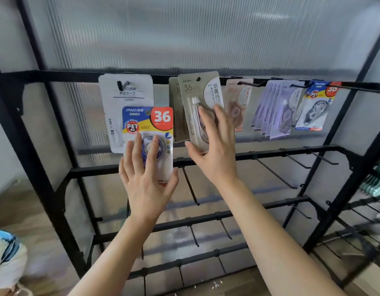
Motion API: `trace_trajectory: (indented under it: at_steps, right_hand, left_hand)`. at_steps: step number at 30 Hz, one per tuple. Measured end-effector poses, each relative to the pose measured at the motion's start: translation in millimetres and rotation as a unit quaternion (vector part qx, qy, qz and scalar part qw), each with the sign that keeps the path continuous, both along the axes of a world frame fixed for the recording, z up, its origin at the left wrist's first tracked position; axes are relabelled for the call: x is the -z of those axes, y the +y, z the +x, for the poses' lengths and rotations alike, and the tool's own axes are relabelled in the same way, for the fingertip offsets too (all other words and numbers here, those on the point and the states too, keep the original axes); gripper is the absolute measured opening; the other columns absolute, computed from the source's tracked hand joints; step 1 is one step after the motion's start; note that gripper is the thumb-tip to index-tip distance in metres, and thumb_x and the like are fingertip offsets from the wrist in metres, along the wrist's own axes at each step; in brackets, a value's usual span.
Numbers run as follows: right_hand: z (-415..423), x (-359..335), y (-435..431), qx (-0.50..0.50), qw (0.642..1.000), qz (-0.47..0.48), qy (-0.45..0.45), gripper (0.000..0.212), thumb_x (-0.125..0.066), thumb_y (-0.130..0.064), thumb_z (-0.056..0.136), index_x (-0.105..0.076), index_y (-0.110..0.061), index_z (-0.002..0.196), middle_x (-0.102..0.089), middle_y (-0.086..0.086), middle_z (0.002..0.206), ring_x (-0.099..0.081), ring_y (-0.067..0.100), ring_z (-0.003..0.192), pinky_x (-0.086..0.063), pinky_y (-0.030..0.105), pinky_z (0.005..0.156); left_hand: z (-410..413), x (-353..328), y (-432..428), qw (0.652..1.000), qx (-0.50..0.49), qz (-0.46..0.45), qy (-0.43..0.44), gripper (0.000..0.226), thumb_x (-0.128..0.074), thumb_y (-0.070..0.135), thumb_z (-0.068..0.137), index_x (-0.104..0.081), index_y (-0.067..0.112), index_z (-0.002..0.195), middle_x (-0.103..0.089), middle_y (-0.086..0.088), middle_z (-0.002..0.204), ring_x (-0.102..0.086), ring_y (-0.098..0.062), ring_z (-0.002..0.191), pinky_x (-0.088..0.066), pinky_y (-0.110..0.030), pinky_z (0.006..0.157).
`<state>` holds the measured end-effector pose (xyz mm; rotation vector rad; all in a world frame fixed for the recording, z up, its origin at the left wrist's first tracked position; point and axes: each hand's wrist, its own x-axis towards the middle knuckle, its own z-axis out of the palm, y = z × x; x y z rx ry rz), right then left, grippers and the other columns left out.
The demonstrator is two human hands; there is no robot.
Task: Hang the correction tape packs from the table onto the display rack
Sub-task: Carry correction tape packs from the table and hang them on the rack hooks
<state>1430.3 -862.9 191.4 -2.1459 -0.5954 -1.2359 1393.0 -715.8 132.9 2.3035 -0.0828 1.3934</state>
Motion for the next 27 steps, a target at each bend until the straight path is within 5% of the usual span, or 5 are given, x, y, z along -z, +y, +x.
trace_trajectory:
  at_steps: [9, 19, 27]
  right_hand:
    - [26.7, -4.3, 17.8, 0.064, 0.992, -0.067, 0.086, 0.079, -0.074, -0.035, 0.078, -0.036, -0.017, 0.145, -0.029, 0.016, 0.150, -0.025, 0.037, 0.138, -0.029, 0.051, 0.108]
    - [43.4, 5.3, 20.3, 0.058, 0.976, -0.114, 0.178, 0.084, -0.059, -0.043, 0.089, -0.005, -0.028, 0.151, 0.005, 0.010, 0.159, 0.001, 0.037, 0.144, -0.018, 0.057, 0.111]
    - [-3.7, 39.6, -43.9, 0.132, 0.969, -0.092, 0.190, 0.069, -0.054, -0.029, 0.094, -0.017, -0.026, 0.151, -0.004, 0.008, 0.160, -0.006, 0.030, 0.146, -0.015, 0.049, 0.114]
  left_hand:
    - [-2.6, -2.9, 11.7, 1.000, 0.027, 0.009, -0.007, 0.067, -0.050, 0.046, 0.081, -0.031, 0.021, 0.140, -0.031, -0.020, 0.150, -0.021, -0.031, 0.138, -0.026, -0.054, 0.107]
    - [0.0, -2.7, 5.6, 0.999, 0.048, 0.009, -0.019, 0.066, -0.050, 0.045, 0.080, -0.032, 0.021, 0.139, -0.034, -0.020, 0.149, -0.022, -0.031, 0.138, -0.026, -0.052, 0.107]
    - [-9.7, 8.3, -37.1, 0.995, 0.103, 0.016, -0.002, 0.066, -0.050, 0.043, 0.079, -0.033, 0.021, 0.139, -0.035, -0.020, 0.148, -0.025, -0.031, 0.137, -0.027, -0.051, 0.106]
